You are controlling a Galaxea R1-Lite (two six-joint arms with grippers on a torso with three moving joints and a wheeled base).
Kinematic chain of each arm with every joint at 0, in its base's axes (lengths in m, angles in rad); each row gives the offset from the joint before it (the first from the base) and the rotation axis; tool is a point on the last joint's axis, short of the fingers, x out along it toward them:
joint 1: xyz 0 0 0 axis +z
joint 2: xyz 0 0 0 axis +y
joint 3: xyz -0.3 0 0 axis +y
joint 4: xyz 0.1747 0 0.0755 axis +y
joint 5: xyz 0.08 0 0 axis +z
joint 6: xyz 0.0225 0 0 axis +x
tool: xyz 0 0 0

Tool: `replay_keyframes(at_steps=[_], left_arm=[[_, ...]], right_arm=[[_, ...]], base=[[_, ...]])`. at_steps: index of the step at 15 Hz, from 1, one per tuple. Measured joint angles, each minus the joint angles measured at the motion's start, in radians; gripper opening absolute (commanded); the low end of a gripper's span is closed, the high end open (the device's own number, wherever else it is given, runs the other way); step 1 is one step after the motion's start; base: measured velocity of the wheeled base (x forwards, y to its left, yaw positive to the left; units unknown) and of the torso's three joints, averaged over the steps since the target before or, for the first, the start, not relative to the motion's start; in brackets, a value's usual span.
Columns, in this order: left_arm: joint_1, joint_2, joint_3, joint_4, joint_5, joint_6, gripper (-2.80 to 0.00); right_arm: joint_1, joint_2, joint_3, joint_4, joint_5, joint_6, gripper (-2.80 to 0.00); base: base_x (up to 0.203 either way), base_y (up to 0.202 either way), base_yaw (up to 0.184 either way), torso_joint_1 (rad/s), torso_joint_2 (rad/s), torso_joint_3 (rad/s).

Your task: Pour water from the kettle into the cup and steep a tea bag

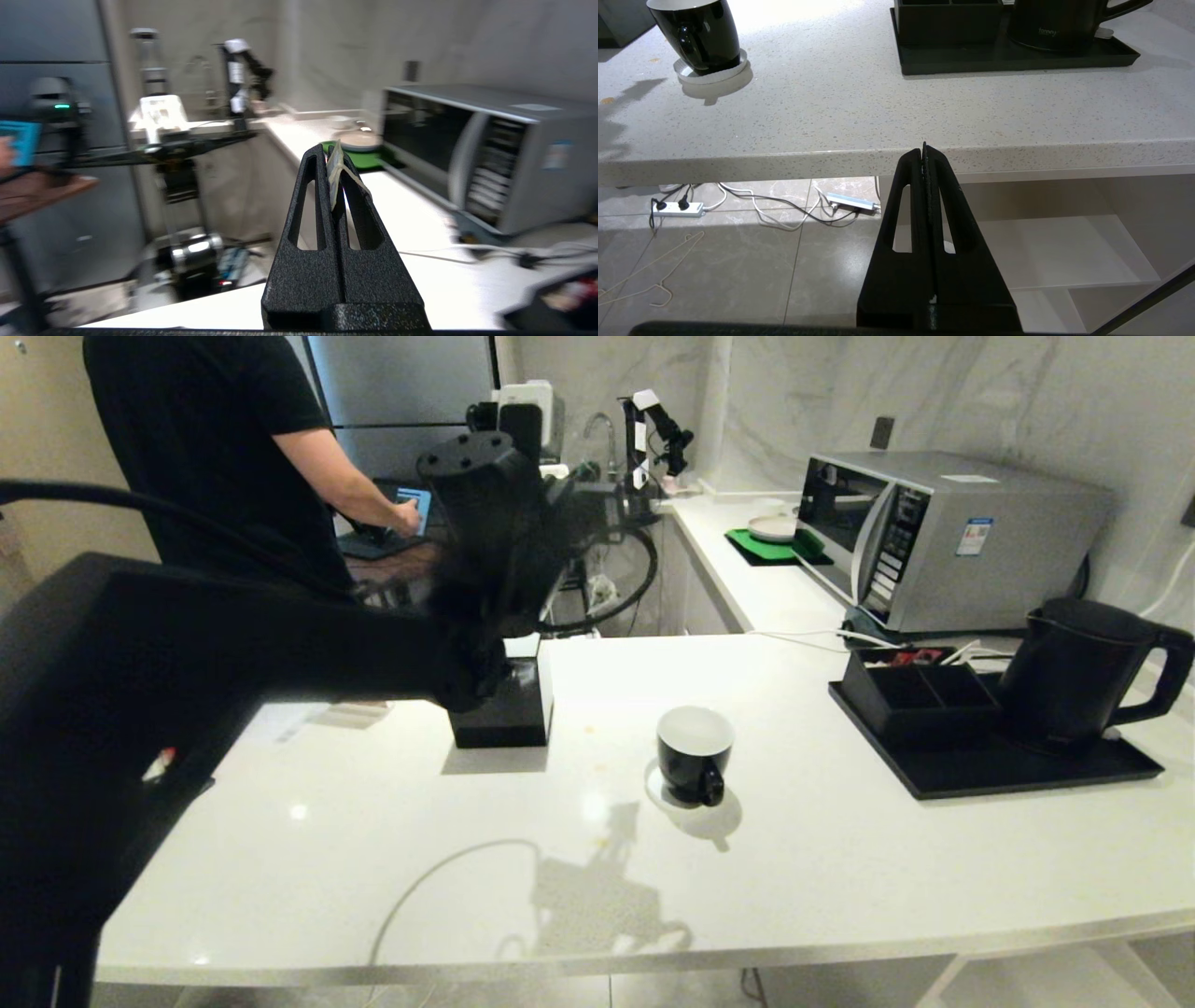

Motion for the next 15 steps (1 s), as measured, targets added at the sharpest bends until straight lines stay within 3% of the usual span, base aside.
replay_keyframes(at_steps=[7,15], left_arm=[[0.147,-0.024,0.001,0.087,-0.003,0.001,-2.80],[0.214,-0.012,0.011,0.173,-0.002,0.005,-2.80]], right_arm=[[0.000,0.000,0.000,0.000,0.000,0.000,-2.80],[0.000,0.000,0.000,0.000,0.000,0.000,-2.80]], base=[[0.000,0.000,0.000,0.000,0.00,0.000],[0.000,0.000,0.000,0.000,0.00,0.000]])
